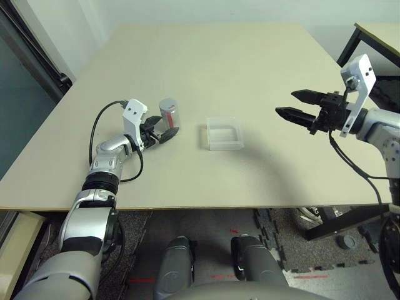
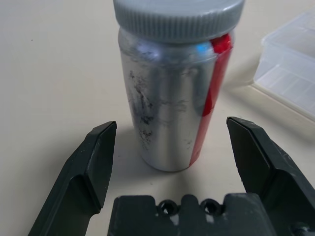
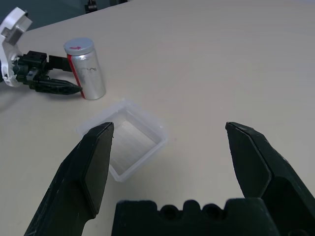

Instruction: Pour the medicine from the bottle into the box.

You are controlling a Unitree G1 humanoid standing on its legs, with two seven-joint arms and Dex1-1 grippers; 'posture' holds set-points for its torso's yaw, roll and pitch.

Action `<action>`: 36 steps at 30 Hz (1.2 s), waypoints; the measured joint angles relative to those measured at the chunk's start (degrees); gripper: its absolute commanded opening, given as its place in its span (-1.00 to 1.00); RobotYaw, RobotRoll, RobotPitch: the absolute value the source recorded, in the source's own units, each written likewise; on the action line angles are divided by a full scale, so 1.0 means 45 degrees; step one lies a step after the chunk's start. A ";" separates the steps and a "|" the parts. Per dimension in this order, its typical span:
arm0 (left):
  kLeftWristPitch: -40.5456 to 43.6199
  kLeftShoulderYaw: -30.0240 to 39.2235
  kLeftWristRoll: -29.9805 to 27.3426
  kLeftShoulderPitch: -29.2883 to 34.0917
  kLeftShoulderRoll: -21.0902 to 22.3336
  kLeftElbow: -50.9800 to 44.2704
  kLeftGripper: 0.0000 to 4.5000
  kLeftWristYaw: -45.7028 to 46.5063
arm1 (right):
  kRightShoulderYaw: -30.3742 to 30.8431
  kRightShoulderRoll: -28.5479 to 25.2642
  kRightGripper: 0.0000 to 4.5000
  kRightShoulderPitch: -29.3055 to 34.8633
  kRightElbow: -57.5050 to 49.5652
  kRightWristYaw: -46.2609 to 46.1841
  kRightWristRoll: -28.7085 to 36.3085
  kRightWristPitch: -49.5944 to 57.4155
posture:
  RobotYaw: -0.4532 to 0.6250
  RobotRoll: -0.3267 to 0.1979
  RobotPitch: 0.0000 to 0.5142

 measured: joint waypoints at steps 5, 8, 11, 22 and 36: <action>-0.0384 0.0000 0.0187 -0.0580 -0.0157 0.0756 0.99 0.0247 | -0.0001 0.0013 1.00 -0.0135 -0.0124 -0.0050 0.0023 0.0026 | -0.27 0.25 -0.71; -0.0544 0.0000 0.0323 -0.0730 -0.0309 0.1027 0.99 0.0367 | -0.0001 0.0013 1.00 -0.0146 -0.0139 -0.0068 0.0024 0.0034 | -0.27 0.25 -0.71; -0.0677 -0.0021 0.0510 -0.0926 -0.0446 0.1506 0.99 0.0469 | -0.0001 0.0015 1.00 -0.0155 -0.0146 -0.0096 0.0027 0.0036 | -0.27 0.25 -0.71; -0.1071 -0.0133 0.0887 -0.1377 -0.0630 0.2421 0.99 0.0739 | -0.0006 0.0021 1.00 -0.0164 -0.0177 -0.0217 0.0038 0.0038 | -0.31 0.25 -0.73; -0.1157 -0.0110 0.1057 -0.1570 -0.0717 0.2492 0.23 0.0941 | -0.0018 0.0022 1.00 -0.0186 -0.0179 -0.0310 0.0038 0.0034 | -0.30 0.25 -0.74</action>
